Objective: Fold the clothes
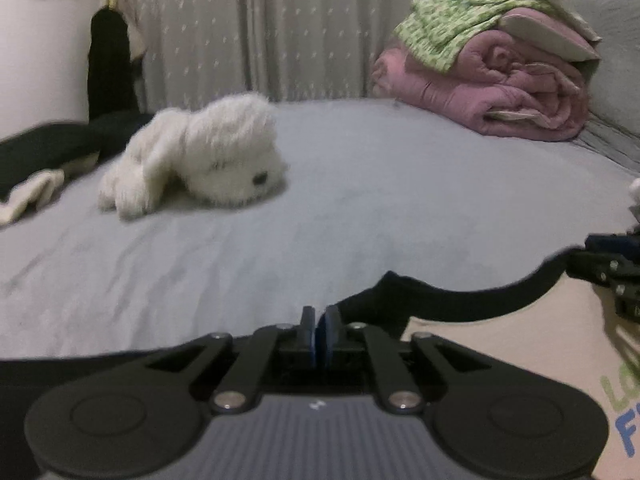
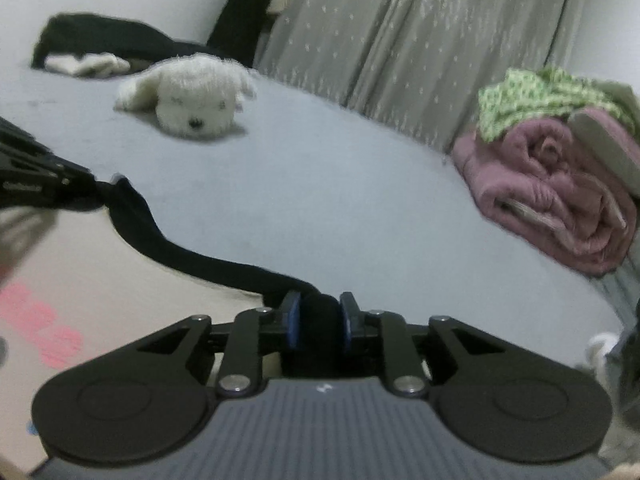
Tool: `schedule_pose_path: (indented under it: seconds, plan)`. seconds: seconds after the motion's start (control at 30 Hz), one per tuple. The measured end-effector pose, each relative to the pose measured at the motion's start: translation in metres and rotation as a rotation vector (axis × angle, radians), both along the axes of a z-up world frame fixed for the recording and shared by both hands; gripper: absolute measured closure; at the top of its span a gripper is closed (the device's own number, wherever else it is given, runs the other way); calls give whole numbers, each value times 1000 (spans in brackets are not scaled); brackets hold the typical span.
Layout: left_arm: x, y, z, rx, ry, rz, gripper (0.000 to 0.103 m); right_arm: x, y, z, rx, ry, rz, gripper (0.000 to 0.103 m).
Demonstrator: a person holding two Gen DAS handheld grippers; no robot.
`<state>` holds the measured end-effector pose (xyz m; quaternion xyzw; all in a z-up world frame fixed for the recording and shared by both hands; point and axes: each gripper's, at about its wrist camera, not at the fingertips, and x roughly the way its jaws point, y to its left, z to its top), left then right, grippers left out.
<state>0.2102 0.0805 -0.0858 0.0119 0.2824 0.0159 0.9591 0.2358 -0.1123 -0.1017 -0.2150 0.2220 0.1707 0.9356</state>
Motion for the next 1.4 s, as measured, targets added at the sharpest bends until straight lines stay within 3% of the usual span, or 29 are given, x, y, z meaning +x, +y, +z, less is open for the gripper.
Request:
schedule_pose_path:
  seconds: [0.03, 0.07, 0.1, 0.13, 0.27, 0.4, 0.53, 0.63, 0.73, 0.8, 0.9, 1.0, 1.07, 1.13, 1.17, 1.2, 1.23, 1.33, 1.4]
  plan:
    - [0, 2, 1, -12, 0, 7, 90, 3, -3, -1, 12, 9, -11, 68]
    - [1, 5, 3, -21, 1, 15, 81, 6, -7, 0, 29, 16, -23, 61]
    - [1, 8, 4, -23, 1, 27, 70, 9, -14, 4, 55, 20, -38, 60]
    - [0, 11, 5, -26, -2, 33, 68, 12, -20, 8, 80, 23, -54, 60]
    - [-2, 26, 10, -76, 17, 28, 67, 23, -52, 28, 173, 37, -117, 59]
    - [6, 39, 12, -131, 80, -18, 62, 34, -86, 44, 290, 140, -122, 59]
    - [14, 48, 9, -159, 142, -49, 60, 42, -96, 41, 299, 292, -70, 59]
    - [16, 48, 7, -158, 157, -61, 60, 45, -88, 28, 220, 358, -62, 59]
    - [16, 41, 7, -127, 162, -79, 60, 44, -82, 21, 207, 364, -64, 57]
    - [16, 38, 8, -114, 165, -95, 60, 46, -81, 25, 253, 367, -60, 57]
    - [21, 41, 9, -147, 169, -103, 60, 50, -79, 30, 313, 372, -51, 57]
    - [26, 42, 8, -192, 173, -114, 60, 51, -71, 30, 291, 389, -19, 57]
    - [24, 35, 6, -177, 176, -131, 60, 54, -63, 25, 251, 420, -4, 57]
    - [21, 26, 5, -143, 178, -154, 62, 50, -56, 19, 202, 413, 0, 64]
    - [18, 20, 5, -111, 176, -173, 71, 44, -54, 19, 183, 391, 7, 79]
    - [15, 14, 6, -79, 174, -193, 88, 38, -52, 20, 164, 369, 14, 87]
    - [12, 10, 7, -71, 173, -208, 97, 32, -50, 21, 145, 347, 22, 90]
    - [0, 3, 10, -17, 122, -188, 100, 12, -44, 22, 81, 268, 41, 91]
    - [-11, 1, 13, 7, 57, -159, 100, -9, -40, 22, 7, 142, 34, 92]
